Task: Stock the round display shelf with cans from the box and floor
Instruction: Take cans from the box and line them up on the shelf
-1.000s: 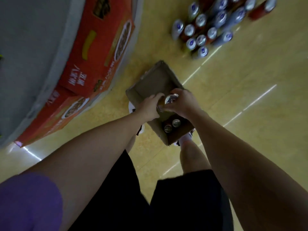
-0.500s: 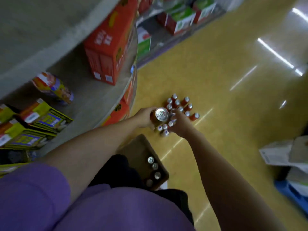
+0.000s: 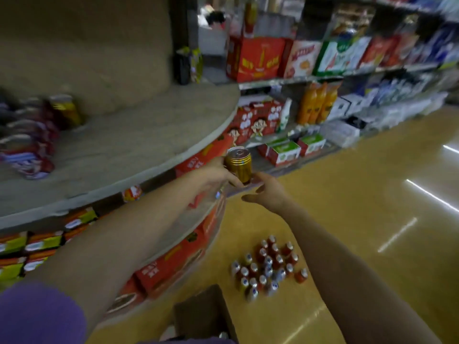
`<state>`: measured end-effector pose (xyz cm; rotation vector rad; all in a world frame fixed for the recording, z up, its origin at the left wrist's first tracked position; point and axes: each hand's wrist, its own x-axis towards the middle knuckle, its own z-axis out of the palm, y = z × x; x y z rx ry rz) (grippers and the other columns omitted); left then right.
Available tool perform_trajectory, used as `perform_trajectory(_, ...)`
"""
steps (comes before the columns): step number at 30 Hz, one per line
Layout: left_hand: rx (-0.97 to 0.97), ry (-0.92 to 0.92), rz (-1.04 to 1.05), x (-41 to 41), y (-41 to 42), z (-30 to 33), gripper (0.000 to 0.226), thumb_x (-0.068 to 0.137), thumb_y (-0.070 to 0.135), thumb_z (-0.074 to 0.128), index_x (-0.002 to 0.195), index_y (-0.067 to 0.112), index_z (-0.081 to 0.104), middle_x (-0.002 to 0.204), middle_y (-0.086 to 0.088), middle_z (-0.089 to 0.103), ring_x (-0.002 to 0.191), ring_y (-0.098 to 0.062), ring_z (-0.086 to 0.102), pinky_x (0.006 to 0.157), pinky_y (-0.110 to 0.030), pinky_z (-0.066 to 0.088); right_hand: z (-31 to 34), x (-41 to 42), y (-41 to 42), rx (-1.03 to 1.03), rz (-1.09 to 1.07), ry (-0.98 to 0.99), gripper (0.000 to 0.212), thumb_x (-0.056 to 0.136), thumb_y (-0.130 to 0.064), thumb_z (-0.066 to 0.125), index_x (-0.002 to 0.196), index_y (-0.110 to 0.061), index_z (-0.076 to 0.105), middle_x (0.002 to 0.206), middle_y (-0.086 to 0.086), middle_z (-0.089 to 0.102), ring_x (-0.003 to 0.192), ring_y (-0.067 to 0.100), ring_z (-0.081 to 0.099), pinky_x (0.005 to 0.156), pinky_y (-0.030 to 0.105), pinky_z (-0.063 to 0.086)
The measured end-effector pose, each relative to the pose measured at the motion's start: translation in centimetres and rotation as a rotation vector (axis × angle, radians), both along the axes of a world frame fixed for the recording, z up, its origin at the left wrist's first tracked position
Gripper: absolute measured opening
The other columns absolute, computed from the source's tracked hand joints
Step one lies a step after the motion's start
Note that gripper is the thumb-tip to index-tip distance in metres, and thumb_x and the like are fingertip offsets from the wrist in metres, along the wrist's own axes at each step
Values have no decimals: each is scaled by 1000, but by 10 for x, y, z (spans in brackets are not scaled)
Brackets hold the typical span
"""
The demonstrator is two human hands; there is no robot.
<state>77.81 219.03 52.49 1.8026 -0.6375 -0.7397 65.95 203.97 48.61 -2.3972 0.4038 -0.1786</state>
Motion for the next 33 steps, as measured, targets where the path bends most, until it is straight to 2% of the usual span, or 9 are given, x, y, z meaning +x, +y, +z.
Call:
perform_trajectory(5, -108, -18, 114, 7, 45, 49, 80, 51, -17, 81, 122, 12, 59, 114, -13, 70, 104, -27, 67, 82, -42, 58, 52, 29, 38, 113, 92, -127, 60, 68, -47, 85, 119, -27, 60, 106, -9, 67, 91, 13, 64, 75, 32, 51)
perform_trajectory(8, -150, 22, 138, 10, 78, 77, 74, 62, -17, 77, 121, 22, 54, 121, -8, 65, 111, -26, 64, 84, -40, 56, 71, 49, 68, 98, 148, -163, 70, 54, -53, 88, 114, -28, 62, 100, -9, 70, 89, 11, 66, 76, 37, 56)
perform_trajectory(11, -137, 7, 164, 10, 116, 103, 64, 76, -4, 78, 129, 18, 50, 122, -3, 63, 111, -17, 63, 91, -34, 53, 85, 67, 102, 85, 202, -190, 68, 48, -55, 87, 105, -26, 63, 94, -10, 71, 85, 10, 67, 73, 35, 56)
perform_trajectory(16, -57, -150, 315, 23, 184, 129, 39, 75, 23, 84, 109, 17, 68, 106, -1, 72, 102, -14, 67, 87, -27, 54, 100, 97, 168, 128, 318, -205, 52, 58, -32, 92, 97, -25, 59, 87, -9, 69, 80, 11, 66, 62, 25, 47)
perform_trajectory(19, 8, -192, 374, 42, 227, 129, 44, 66, 27, 91, 105, 17, 73, 104, -2, 74, 100, -15, 69, 87, -33, 58, 93, 115, 204, 157, 365, -177, 48, 59, -35, 91, 95, -30, 58, 86, -9, 69, 82, 13, 67, 68, 31, 53)
perform_trajectory(22, 7, -166, 420, 67, 264, 124, 51, 59, 31, 94, 103, 19, 72, 106, -5, 73, 101, -19, 69, 84, -43, 60, 88, 129, 235, 188, 384, -156, 44, 67, -34, 88, 98, -27, 58, 88, -12, 65, 82, 9, 63, 67, 25, 48)
perform_trajectory(25, 35, -184, 387, 91, 291, 122, 52, 61, 30, 93, 104, 13, 71, 103, -8, 71, 95, -21, 69, 76, -40, 61, 88, 146, 264, 263, 363, -111, 41, 72, -33, 86, 102, -26, 58, 97, -9, 66, 88, 10, 63, 77, 29, 52)
perform_trajectory(28, 54, -207, 362, 114, 319, 127, 51, 63, 30, 92, 103, 6, 71, 95, -12, 69, 86, -25, 69, 62, -34, 59, 86, 160, 294, 332, 326, -140, 34, 72, -32, 86, 93, -33, 60, 95, -12, 67, 88, 7, 65, 80, 28, 53)
perform_trajectory(33, 119, -236, 366, 145, 359, 132, 53, 62, 37, 92, 91, 1, 67, 91, -13, 66, 89, -27, 70, 66, -53, 61, 93, 188, 344, 406, 292, -133, 45, 73, -27, 85, 111, -19, 62, 101, -8, 66, 91, 9, 64, 68, 13, 47)
